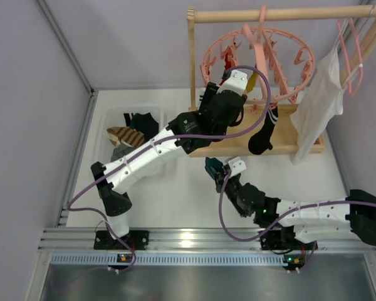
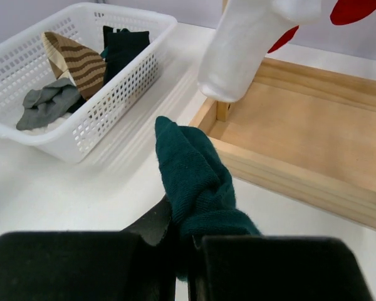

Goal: Remove the socks clipped to the hanger

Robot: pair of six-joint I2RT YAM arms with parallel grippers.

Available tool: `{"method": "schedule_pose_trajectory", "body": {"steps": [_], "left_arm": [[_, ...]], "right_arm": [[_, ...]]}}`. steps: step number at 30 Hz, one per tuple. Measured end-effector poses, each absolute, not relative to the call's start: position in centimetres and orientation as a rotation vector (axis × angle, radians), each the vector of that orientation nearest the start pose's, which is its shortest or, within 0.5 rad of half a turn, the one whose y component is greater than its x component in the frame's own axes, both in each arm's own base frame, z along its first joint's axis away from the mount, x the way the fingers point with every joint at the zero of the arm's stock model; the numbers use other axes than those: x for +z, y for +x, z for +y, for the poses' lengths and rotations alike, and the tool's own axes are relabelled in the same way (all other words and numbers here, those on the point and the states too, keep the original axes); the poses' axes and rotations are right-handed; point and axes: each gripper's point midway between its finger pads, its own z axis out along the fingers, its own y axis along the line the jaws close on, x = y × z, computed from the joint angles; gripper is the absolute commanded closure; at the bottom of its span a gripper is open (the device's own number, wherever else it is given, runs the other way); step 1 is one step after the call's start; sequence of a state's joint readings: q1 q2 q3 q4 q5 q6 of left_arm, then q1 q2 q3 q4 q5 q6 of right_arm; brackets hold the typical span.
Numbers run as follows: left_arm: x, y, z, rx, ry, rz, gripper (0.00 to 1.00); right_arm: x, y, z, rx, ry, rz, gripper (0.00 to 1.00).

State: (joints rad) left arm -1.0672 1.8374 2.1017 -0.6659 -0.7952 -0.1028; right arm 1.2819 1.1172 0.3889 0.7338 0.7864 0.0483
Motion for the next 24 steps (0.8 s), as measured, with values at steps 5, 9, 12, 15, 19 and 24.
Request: {"method": "schedule_pose_trajectory", "body": {"steps": [5, 9, 12, 15, 19, 24], "left_arm": [[37.6, 32.5, -33.8, -0.052, 0.365, 1.818, 0.02], [37.8, 30.9, -30.3, -0.054, 0.318, 1.826, 0.02], [38.0, 29.6, -26.7, -0.049, 0.256, 1.823, 0.02], [37.9, 28.2, -22.5, -0.056, 0.177, 1.818, 0.02], [37.1, 27.3, -15.7, -0.045, 0.032, 1.830, 0.02], [35.1, 27.5, -6.5, 0.117, -0.208, 1.870, 0.02]], "right_arm": [[19.3, 19.9, 25.9, 0.489, -0.337, 1.561, 1.00], [19.7, 19.4, 24.9, 0.518, -0.330, 1.573, 1.00], [19.2, 19.3, 24.4, 0.517, -0.349, 1.602, 1.00], [18.5, 19.2, 24.4, 0.500, -0.394, 1.643, 1.00], [18.9, 18.7, 25.5, 0.537, -0.467, 1.670, 1.00], [22.5, 18.4, 30.3, 0.637, -0.579, 1.675, 1.00]]}}
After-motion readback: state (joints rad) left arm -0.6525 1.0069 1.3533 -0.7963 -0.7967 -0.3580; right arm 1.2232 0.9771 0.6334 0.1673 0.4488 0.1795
